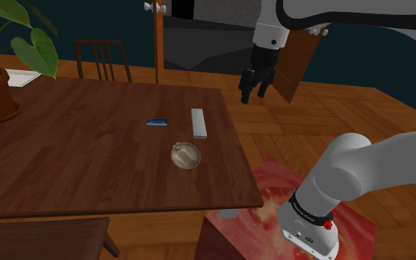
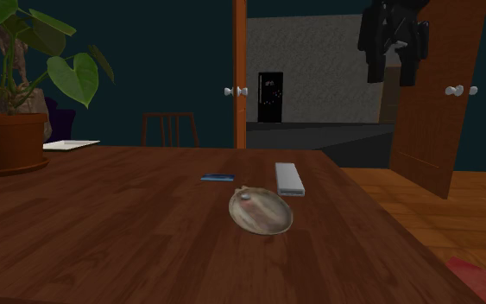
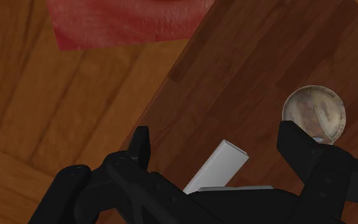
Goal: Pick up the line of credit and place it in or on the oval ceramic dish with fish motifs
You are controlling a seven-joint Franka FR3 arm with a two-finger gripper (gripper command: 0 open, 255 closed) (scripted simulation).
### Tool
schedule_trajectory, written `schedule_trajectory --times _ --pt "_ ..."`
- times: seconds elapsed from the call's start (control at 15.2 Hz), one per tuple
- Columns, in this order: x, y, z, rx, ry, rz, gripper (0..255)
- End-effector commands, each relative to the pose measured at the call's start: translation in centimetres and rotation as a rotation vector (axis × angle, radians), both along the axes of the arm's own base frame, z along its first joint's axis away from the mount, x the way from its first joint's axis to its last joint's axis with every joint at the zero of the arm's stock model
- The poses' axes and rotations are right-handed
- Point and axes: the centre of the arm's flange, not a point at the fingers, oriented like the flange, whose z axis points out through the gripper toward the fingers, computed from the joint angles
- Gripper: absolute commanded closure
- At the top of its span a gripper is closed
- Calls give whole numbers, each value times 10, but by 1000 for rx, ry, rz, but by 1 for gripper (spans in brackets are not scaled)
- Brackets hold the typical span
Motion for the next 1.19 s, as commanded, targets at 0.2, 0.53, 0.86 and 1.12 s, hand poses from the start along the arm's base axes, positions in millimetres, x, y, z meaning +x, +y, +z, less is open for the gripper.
schedule_trajectory --times 0.2,0.53,0.86,1.12 --pt "21 -4 -26 22 -57 85 0" --pt "60 -5 -67 60 -153 226 0" --pt "103 1 -105 97 -248 368 0" --pt "138 11 -131 127 -325 481 0"
